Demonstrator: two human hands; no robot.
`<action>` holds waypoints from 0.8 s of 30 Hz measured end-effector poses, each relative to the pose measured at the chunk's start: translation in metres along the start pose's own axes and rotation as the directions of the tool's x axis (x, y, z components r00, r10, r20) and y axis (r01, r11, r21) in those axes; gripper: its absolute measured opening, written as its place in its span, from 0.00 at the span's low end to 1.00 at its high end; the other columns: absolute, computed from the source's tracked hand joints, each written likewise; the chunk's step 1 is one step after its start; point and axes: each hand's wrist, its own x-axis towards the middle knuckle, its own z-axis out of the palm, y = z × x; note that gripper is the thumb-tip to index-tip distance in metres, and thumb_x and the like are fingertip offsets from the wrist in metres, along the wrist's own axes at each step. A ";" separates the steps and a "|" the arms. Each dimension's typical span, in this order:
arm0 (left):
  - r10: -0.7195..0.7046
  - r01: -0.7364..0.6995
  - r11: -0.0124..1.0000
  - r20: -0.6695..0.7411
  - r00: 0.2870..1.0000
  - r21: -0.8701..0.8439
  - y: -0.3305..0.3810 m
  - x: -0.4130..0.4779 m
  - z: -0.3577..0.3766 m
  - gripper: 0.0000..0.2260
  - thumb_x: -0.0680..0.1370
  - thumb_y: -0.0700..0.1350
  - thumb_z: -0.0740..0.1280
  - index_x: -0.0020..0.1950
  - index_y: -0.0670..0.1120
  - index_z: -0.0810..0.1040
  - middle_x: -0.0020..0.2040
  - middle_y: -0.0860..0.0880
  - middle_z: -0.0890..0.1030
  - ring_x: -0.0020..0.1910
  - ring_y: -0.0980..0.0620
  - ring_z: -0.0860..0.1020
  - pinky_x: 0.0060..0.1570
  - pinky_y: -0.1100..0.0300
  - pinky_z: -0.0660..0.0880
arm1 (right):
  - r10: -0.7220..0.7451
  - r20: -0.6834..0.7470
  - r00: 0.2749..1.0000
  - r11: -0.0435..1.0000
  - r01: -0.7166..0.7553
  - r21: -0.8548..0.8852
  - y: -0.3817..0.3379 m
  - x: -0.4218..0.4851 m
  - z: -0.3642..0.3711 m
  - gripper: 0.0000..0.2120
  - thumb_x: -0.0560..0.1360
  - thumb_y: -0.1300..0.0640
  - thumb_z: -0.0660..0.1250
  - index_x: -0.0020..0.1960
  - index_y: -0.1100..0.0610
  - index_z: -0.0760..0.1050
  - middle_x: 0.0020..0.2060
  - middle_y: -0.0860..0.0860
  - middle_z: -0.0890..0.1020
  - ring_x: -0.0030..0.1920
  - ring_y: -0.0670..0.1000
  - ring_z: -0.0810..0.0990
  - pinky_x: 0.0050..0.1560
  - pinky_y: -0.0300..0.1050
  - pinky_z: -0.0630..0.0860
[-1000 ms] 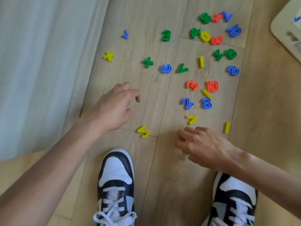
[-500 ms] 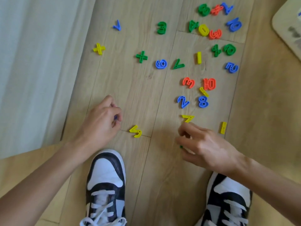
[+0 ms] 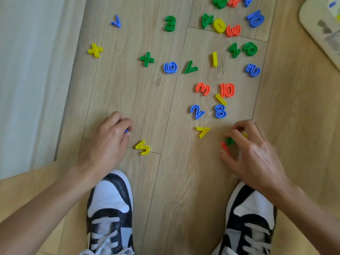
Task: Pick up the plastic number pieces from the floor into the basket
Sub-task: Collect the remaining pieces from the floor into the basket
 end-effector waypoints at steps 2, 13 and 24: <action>-0.008 0.007 0.998 -0.010 1.000 -0.056 0.004 0.000 -0.002 0.07 0.73 0.32 0.68 0.46 0.43 0.78 0.46 0.49 0.75 0.37 0.51 0.76 0.35 0.60 0.70 | 0.006 0.022 1.000 1.000 -0.006 -0.002 0.000 0.001 0.001 0.11 0.74 0.54 0.72 0.52 0.60 0.78 0.55 0.55 0.73 0.55 0.55 0.74 0.39 0.53 0.79; 0.221 -0.201 0.969 0.144 0.965 -0.143 0.022 -0.013 0.001 0.03 0.75 0.37 0.71 0.47 0.43 0.81 0.47 0.48 0.75 0.43 0.52 0.74 0.36 0.54 0.77 | -0.047 -0.007 0.999 0.997 0.047 0.068 -0.001 0.007 -0.002 0.05 0.72 0.69 0.72 0.47 0.64 0.81 0.49 0.57 0.77 0.48 0.58 0.78 0.43 0.50 0.77; 0.259 -0.226 0.958 0.192 0.947 -0.178 0.040 0.000 -0.001 0.07 0.69 0.36 0.76 0.45 0.40 0.82 0.47 0.46 0.76 0.44 0.47 0.75 0.45 0.53 0.74 | -0.191 -0.089 0.978 0.971 0.201 0.128 -0.028 0.060 -0.016 0.02 0.75 0.64 0.69 0.48 0.60 0.80 0.49 0.54 0.75 0.48 0.53 0.75 0.42 0.47 0.74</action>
